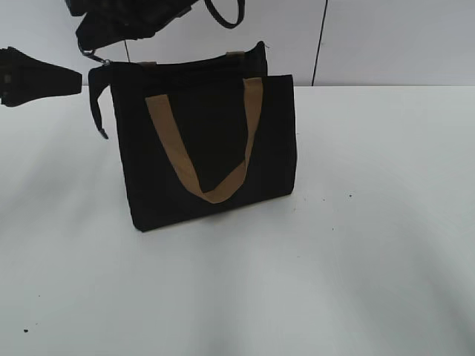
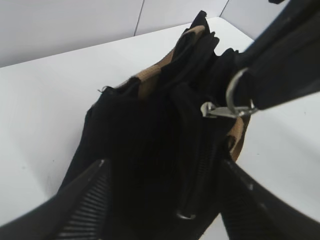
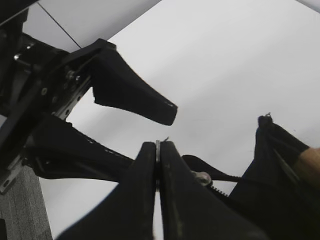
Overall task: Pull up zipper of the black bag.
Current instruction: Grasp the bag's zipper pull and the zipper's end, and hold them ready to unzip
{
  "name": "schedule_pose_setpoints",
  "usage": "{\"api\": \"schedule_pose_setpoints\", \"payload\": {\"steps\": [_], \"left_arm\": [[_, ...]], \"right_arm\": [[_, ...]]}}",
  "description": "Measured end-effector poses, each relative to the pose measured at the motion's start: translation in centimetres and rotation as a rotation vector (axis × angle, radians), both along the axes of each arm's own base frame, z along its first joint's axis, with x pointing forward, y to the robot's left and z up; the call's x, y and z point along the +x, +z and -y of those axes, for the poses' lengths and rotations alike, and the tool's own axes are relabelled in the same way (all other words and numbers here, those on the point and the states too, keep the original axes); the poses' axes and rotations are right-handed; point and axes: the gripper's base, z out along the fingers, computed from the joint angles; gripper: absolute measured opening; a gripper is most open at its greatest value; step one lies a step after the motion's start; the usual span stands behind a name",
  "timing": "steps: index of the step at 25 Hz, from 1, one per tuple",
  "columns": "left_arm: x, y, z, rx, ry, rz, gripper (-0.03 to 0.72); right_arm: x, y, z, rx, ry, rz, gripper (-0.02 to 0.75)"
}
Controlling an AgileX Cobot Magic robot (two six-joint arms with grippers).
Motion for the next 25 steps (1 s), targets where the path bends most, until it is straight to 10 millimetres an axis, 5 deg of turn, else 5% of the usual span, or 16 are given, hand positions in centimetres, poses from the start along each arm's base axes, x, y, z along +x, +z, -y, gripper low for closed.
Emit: {"api": "schedule_pose_setpoints", "payload": {"steps": [5,18,21,25], "left_arm": [[-0.1,-0.3,-0.1,0.039,-0.011,-0.004,0.629],[0.3,-1.1,3.0,0.185,-0.012,0.029,0.625],[0.7,-1.2,2.6,0.218,0.04,0.037,0.531],[0.8,-1.2,2.5,0.233,0.056,0.041,0.188]], "right_arm": [[-0.1,-0.1,-0.2,-0.001,0.006,0.006,-0.013],[0.1,0.2,-0.3,0.026,-0.016,0.015,-0.013],[0.0,0.1,-0.3,0.021,-0.006,0.006,-0.013],[0.0,0.1,-0.2,0.02,-0.005,0.002,-0.013]]}}
